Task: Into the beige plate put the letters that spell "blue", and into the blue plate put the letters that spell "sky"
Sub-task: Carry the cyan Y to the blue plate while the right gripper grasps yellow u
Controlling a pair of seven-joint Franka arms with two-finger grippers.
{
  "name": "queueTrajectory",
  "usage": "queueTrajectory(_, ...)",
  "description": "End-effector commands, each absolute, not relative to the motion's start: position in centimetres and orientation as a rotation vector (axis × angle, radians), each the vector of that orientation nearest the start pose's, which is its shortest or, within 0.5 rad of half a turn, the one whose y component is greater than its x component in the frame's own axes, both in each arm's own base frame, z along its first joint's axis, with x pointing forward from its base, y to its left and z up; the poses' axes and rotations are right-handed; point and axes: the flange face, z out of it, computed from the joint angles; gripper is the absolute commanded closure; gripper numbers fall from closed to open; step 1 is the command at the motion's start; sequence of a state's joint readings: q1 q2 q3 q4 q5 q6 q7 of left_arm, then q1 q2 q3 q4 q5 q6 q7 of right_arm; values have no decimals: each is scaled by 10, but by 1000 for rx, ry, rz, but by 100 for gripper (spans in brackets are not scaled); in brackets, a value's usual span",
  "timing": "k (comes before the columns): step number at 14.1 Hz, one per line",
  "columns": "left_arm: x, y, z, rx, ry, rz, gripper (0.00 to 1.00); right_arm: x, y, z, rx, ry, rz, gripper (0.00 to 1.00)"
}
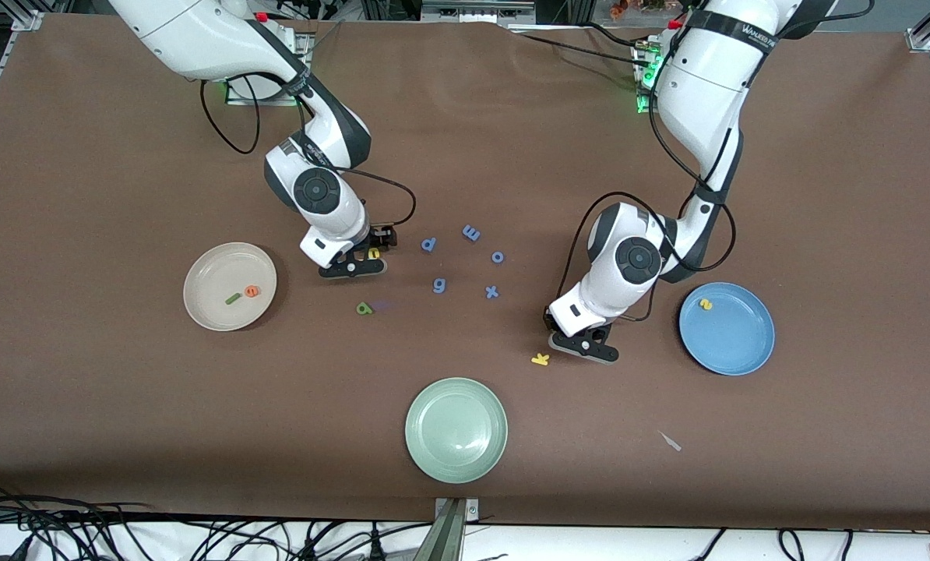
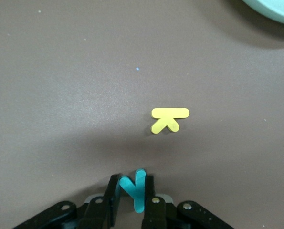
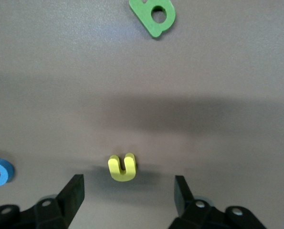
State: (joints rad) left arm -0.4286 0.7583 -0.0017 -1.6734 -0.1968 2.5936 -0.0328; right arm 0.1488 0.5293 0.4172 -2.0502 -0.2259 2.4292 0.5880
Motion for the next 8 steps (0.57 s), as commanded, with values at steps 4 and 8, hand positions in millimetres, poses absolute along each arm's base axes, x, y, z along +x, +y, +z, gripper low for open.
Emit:
queueTrajectory(4,636,-195,234,-3254,448,-122,84,485,318,180,-3119,-164,150,25)
queueTrajectory(8,619,-76,242,-3195,718,-63,84,484,319,175,-3112,-160,150,52)
